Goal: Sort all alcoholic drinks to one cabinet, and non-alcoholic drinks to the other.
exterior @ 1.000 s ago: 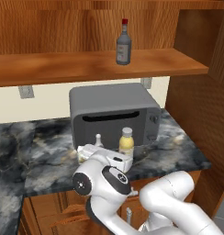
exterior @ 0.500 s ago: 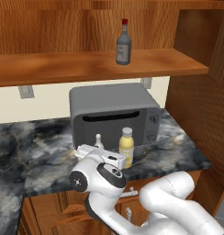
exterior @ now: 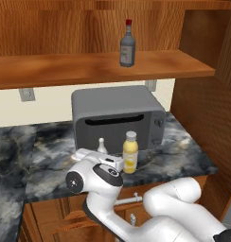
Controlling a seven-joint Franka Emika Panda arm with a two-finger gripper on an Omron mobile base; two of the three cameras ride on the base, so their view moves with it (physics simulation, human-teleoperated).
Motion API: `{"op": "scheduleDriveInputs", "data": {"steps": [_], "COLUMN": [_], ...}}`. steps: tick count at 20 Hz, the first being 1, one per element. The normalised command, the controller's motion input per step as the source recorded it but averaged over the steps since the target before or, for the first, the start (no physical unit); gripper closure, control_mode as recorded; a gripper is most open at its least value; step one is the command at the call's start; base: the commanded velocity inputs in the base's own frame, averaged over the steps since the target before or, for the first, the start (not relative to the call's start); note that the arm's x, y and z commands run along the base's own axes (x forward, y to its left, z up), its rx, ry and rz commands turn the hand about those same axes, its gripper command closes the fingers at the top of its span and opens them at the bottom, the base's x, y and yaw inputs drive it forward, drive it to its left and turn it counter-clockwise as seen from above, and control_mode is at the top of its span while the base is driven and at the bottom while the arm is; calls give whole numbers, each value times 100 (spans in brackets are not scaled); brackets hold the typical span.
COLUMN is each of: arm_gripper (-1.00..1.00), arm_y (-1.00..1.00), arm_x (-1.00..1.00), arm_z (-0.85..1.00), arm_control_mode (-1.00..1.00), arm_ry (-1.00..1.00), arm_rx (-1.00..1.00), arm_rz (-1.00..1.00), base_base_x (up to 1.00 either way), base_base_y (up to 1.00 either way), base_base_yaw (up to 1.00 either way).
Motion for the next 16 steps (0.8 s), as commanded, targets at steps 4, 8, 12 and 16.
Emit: {"op": "scheduleDriveInputs", "data": {"steps": [4, 8, 12, 16], "arm_gripper": [-100, -100, -100, -100], "arm_y": [2, 0, 1, 0], "arm_x": [15, 17, 20, 29], "arm_z": [-16, -15, -7, -6], "arm_control_mode": [-100, -100, -100, -100], "arm_ry": [0, 0, 0, 0], "arm_rx": [0, 0, 0, 0], "arm_rz": [4, 5, 5, 4], "base_base_x": [0, 0, 0, 0], "base_base_y": [0, 0, 0, 0], "base_base_yaw": [0, 0, 0, 0]}}
